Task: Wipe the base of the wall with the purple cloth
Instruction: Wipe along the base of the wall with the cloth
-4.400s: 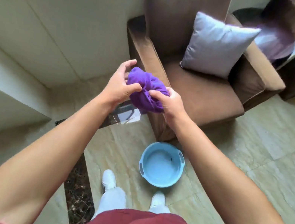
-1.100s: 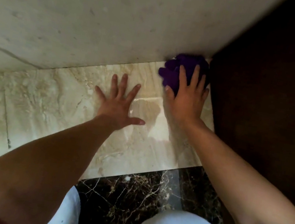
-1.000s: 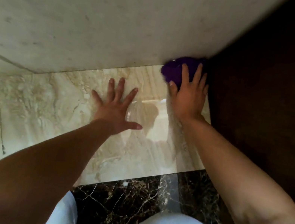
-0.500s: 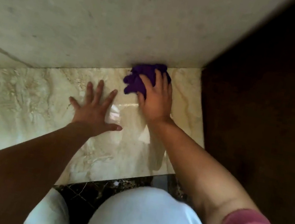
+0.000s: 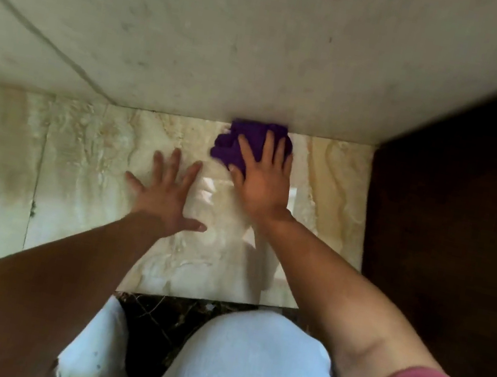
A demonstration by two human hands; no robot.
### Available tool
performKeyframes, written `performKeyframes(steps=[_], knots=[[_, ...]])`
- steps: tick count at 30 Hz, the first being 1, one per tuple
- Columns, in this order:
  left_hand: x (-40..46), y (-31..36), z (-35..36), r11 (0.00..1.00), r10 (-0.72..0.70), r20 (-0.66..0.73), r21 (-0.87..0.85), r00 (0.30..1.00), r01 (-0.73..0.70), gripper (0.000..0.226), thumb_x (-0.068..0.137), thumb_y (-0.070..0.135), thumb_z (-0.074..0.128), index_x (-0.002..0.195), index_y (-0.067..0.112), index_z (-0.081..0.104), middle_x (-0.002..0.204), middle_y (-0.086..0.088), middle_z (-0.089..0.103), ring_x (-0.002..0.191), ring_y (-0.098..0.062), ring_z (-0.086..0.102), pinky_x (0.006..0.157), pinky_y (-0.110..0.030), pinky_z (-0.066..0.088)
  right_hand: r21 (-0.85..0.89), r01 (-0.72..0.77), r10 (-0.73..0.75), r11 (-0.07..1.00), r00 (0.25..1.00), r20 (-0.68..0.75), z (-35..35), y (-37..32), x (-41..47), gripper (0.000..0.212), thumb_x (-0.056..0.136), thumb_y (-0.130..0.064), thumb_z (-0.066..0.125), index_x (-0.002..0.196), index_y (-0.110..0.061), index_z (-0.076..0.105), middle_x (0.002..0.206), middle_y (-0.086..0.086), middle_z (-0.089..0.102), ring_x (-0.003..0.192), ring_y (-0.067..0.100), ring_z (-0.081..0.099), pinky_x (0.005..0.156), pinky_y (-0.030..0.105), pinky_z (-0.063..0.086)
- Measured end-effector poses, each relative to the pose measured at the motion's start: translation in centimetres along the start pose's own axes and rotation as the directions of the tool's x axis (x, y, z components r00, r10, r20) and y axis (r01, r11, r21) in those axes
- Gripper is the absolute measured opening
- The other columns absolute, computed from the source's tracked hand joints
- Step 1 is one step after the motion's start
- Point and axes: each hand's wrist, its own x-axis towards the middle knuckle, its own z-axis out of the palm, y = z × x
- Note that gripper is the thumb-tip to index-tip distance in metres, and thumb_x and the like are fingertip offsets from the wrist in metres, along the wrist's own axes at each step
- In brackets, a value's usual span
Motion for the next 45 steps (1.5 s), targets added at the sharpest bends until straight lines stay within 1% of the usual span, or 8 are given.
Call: performKeyframes(steps=[5, 9, 13, 16, 21, 37, 41, 45], knots=[[-2.2, -5.3, 0.4, 0.994, -0.088, 0.003, -0.062, 0.996, 0.088, 0.128, 0.062, 0.091, 0.055, 0.155, 0.042, -0.019, 0.164, -0.004, -0.029, 0.150, -0.039, -0.024, 0.106, -0.083, 0.013, -0.227, 0.074, -0.059, 0.971, 0.996, 0.072, -1.8, 1.4, -0.4, 0.061, 0.099, -0.064, 0.017, 0.156, -0.042, 0.018, 0.163, 0.020, 0.021, 0.147, 0.051, 0.015, 0.119, 0.065, 0.004], [-3.3, -7.3, 0.2, 0.987, -0.132, -0.020, -0.090, 0.991, 0.129, 0.123, 0.066, 0.087, 0.057, 0.157, 0.042, -0.013, 0.166, -0.004, -0.025, 0.151, -0.039, -0.022, 0.106, -0.083, 0.012, -0.282, -0.008, 0.029, 0.959, 0.997, 0.071, -2.9, 3.0, -0.8, 0.060, 0.097, -0.063, 0.028, 0.153, -0.042, 0.028, 0.160, 0.018, 0.028, 0.149, 0.045, 0.014, 0.120, 0.062, 0.007], [-4.9, -9.2, 1.9, 0.972, -0.183, -0.015, -0.152, 0.983, 0.178, 0.123, 0.065, 0.087, 0.060, 0.156, 0.044, -0.012, 0.165, -0.003, -0.026, 0.151, -0.038, -0.023, 0.106, -0.083, 0.011, -0.240, -0.109, 0.090, 0.965, 0.992, -0.090, -3.4, 5.4, -0.7, 0.059, 0.088, -0.058, 0.052, 0.142, -0.034, 0.048, 0.157, 0.017, 0.031, 0.148, 0.042, 0.021, 0.117, 0.061, 0.017], [-5.2, -9.7, 3.4, 0.976, -0.149, -0.024, -0.166, 0.988, 0.143, 0.125, 0.063, 0.088, 0.059, 0.154, 0.048, -0.017, 0.164, -0.002, -0.031, 0.151, -0.034, -0.026, 0.107, -0.083, 0.007, -0.121, -0.131, 0.121, 0.984, 0.989, -0.086, -2.4, 7.0, -0.9, 0.061, 0.092, -0.057, 0.048, 0.148, -0.034, 0.040, 0.157, 0.018, 0.033, 0.144, 0.041, 0.030, 0.112, 0.057, 0.032], [-3.0, -10.2, 5.1, 0.972, -0.139, -0.079, -0.202, 0.987, 0.121, 0.127, 0.054, 0.098, 0.045, 0.153, 0.049, -0.018, 0.164, -0.001, -0.031, 0.151, -0.034, -0.025, 0.106, -0.084, 0.010, 0.027, -0.237, 0.238, 0.971, 0.952, -0.191, -0.3, 5.4, -0.4, 0.059, 0.093, -0.052, 0.050, 0.147, -0.032, 0.043, 0.156, 0.019, 0.034, 0.143, 0.043, 0.030, 0.117, 0.052, 0.028], [-3.2, -13.1, 6.3, 0.981, -0.102, -0.142, -0.181, 0.985, 0.076, 0.123, 0.062, 0.091, 0.056, 0.155, 0.046, -0.009, 0.166, -0.001, -0.024, 0.152, -0.036, -0.019, 0.106, -0.084, 0.009, -0.118, 0.131, -0.130, 0.984, 0.991, 0.009, 3.3, -20.2, 4.5, 0.062, 0.093, -0.051, 0.052, 0.150, -0.033, 0.037, 0.151, 0.022, 0.036, 0.135, 0.046, 0.034, 0.110, 0.055, 0.033], [-4.6, -16.4, 6.4, 0.954, -0.236, -0.080, -0.208, 0.968, 0.215, 0.129, 0.063, 0.091, 0.056, 0.154, 0.040, -0.020, 0.163, -0.004, -0.032, 0.151, -0.036, -0.025, 0.107, -0.082, 0.010, -0.199, 0.231, -0.222, 0.952, 0.973, 0.068, 1.2, -16.4, 3.9, 0.061, 0.095, -0.051, 0.050, 0.152, -0.035, 0.034, 0.152, 0.019, 0.037, 0.132, 0.043, 0.040, 0.108, 0.054, 0.033], [-6.1, -22.5, 7.3, 0.917, -0.321, -0.053, -0.266, 0.945, 0.297, 0.135, 0.056, 0.095, 0.054, 0.155, 0.040, -0.018, 0.164, -0.003, -0.029, 0.151, -0.036, -0.024, 0.105, -0.084, 0.009, -0.200, 0.039, -0.043, 0.979, 0.999, -0.016, 0.2, -10.7, 3.0, 0.060, 0.094, -0.050, 0.052, 0.149, -0.028, 0.041, 0.142, 0.025, 0.044, 0.123, 0.046, 0.046, 0.103, 0.052, 0.041]])
